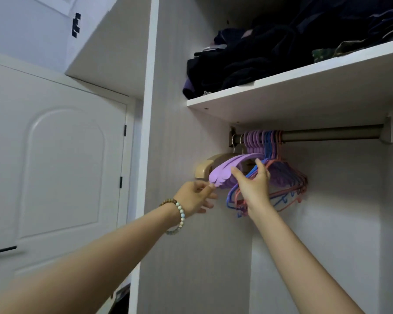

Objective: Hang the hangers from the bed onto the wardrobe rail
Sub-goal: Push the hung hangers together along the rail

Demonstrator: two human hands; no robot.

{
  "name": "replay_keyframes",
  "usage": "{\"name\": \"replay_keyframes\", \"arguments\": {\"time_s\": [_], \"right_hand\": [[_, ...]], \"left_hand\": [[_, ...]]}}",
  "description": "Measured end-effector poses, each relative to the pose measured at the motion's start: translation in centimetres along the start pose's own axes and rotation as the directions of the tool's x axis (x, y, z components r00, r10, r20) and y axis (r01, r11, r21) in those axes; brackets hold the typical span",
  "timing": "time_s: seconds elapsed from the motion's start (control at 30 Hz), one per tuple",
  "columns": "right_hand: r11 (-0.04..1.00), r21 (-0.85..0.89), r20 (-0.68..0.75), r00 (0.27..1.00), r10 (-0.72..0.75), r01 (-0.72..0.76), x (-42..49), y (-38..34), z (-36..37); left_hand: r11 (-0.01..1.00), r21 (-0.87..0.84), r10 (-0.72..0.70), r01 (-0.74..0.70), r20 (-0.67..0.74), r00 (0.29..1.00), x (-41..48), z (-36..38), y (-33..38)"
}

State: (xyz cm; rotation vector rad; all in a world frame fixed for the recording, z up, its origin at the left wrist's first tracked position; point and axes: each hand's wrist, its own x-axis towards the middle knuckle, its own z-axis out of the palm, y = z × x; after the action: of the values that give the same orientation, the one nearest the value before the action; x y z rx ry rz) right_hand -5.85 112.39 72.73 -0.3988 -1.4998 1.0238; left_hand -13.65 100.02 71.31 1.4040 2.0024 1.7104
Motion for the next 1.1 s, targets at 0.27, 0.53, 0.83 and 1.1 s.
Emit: {"name": "replay_keyframes", "arguments": {"time_s": [0.27, 0.53, 0.83, 1.1], "right_hand": [[0.996, 0.086, 0.316, 0.947, -0.061, 0.035, -10.9, -6.6, 11.2], [0.991, 0.072, 0.763, 0.646, 0.016, -0.109, -28.0, -9.8, 26.3], [0.987, -0.094, 0.983, 0.148, 0.113, -0.130, -54.4, -8.7, 40.0], [0.970, -0.237, 0.956, -0.187, 0.224, -0.050, -76.5, -3.5, 44.3]], "left_hand": [[0.996, 0.083, -0.020, 0.045, -0.285, 0.958, -10.0, -16.0, -3.5], [0.919, 0.200, -0.151, 0.341, -0.619, 0.770, -27.3, -35.0, -11.5], [0.730, 0.018, -0.418, 0.683, -0.779, 0.467, -53.0, -47.8, -23.5], [0.518, -0.290, -0.616, 0.805, -0.779, 0.116, -75.5, -50.1, -34.6]]}}
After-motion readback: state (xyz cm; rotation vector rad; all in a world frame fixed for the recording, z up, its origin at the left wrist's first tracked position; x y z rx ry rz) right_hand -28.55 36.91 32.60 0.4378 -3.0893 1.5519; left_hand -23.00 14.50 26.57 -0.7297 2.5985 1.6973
